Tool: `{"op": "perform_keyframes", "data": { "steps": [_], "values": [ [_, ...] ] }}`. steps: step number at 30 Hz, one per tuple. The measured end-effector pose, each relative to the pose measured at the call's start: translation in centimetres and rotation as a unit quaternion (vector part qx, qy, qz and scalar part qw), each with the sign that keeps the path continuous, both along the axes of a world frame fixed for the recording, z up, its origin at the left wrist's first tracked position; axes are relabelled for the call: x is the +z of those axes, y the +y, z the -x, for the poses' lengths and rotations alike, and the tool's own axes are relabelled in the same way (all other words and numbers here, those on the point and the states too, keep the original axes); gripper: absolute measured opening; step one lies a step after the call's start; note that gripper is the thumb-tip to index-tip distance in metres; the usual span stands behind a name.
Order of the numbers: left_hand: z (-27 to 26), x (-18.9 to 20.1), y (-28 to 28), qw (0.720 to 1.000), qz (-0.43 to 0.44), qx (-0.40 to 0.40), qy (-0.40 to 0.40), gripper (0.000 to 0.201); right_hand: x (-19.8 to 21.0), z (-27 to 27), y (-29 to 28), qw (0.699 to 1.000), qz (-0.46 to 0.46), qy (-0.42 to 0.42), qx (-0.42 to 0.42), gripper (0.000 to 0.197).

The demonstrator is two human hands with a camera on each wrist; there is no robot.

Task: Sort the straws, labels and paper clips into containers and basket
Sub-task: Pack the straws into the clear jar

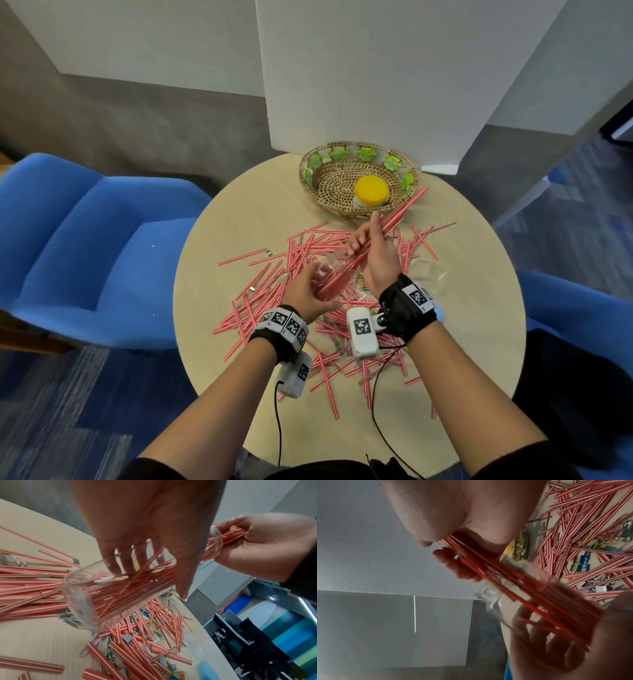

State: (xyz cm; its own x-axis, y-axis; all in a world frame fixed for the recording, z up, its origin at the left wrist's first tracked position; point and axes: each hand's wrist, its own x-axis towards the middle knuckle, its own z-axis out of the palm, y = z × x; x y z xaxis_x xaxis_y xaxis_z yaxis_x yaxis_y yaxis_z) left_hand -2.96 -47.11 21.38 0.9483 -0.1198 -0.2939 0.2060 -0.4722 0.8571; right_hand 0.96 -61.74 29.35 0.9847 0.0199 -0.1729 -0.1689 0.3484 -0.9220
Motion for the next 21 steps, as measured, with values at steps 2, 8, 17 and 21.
{"op": "perform_keyframes", "data": {
  "steps": [2,8,17,21],
  "values": [
    [-0.1,0.3,0.1,1.000,0.008,0.007,-0.001,0.067,-0.6,0.0,-0.3,1.000,-0.007,0.006,0.008,0.050],
    [-0.2,0.4,0.0,1.000,-0.001,-0.003,-0.006,0.078,-1.6,-0.2,-1.2,0.998,0.052,0.001,0.026,0.051],
    [-0.7,0.2,0.2,1.000,-0.017,-0.010,-0.011,0.080,-1.5,-0.8,-2.9,0.926,0.364,-0.085,0.048,0.025],
    [-0.9,-0.1,0.6,1.000,-0.017,-0.010,-0.010,0.073,-1.5,-1.0,-3.9,0.920,0.387,-0.066,0.004,0.011]
  ]
}}
